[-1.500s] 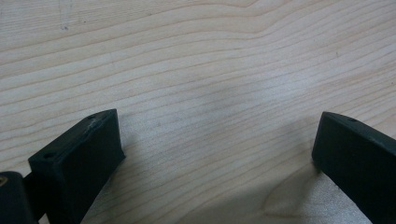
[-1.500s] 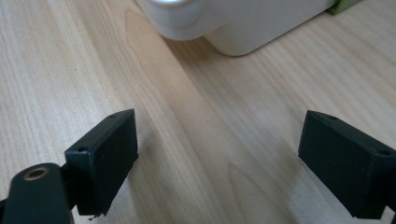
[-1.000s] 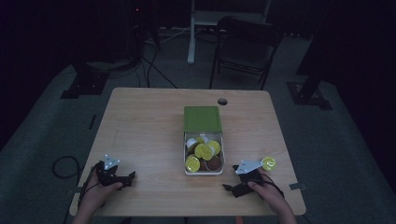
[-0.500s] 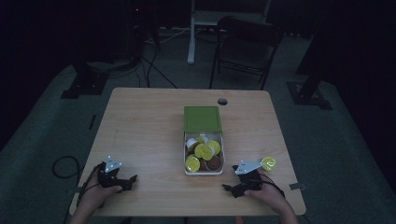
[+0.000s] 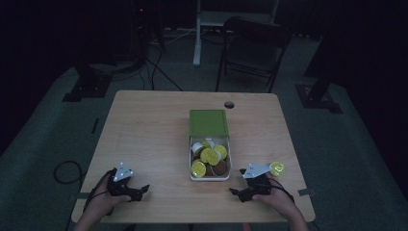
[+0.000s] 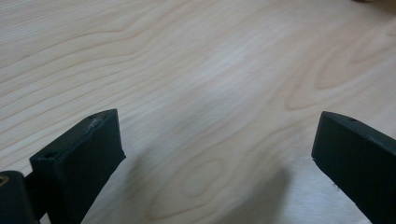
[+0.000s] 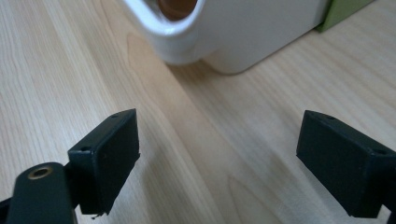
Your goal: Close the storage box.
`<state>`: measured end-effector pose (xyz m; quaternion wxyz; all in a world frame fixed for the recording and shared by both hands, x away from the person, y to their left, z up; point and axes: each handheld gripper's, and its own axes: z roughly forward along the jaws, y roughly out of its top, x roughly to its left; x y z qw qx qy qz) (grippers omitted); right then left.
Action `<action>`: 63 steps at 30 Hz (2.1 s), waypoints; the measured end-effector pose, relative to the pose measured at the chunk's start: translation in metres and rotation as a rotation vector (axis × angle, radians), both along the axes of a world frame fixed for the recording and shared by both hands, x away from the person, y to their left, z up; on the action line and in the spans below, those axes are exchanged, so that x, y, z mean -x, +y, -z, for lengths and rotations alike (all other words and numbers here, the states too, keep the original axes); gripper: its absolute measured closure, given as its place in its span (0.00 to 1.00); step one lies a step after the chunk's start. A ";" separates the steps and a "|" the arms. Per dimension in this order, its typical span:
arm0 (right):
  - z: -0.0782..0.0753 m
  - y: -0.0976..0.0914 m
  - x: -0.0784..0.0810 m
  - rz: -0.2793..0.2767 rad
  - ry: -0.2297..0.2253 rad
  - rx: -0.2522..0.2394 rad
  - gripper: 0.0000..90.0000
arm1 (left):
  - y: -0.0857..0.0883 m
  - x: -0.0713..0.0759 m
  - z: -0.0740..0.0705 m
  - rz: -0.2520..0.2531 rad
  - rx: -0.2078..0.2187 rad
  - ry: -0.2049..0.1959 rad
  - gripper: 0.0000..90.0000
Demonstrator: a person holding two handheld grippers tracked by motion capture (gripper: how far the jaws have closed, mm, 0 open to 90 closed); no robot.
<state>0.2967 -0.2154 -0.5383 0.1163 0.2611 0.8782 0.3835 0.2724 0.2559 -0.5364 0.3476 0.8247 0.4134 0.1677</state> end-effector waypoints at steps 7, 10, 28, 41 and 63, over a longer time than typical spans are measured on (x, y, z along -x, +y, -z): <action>-0.006 -0.002 -0.002 0.024 0.003 -0.042 0.14 | -0.020 0.003 -0.004 0.075 0.011 -0.005 0.02; -0.008 -0.002 -0.003 0.032 0.002 -0.058 0.14 | -0.030 0.003 -0.005 0.107 0.005 -0.015 0.02; -0.029 0.002 -0.002 0.033 -0.037 -0.117 0.14 | -0.064 -0.002 -0.017 0.213 0.050 -0.091 0.05; -0.040 0.003 -0.006 0.042 -0.045 -0.172 0.14 | -0.085 -0.009 -0.026 0.265 0.096 -0.137 0.05; -0.043 0.004 -0.017 0.091 -0.059 -0.262 0.14 | -0.114 -0.031 -0.037 0.251 0.174 -0.226 0.05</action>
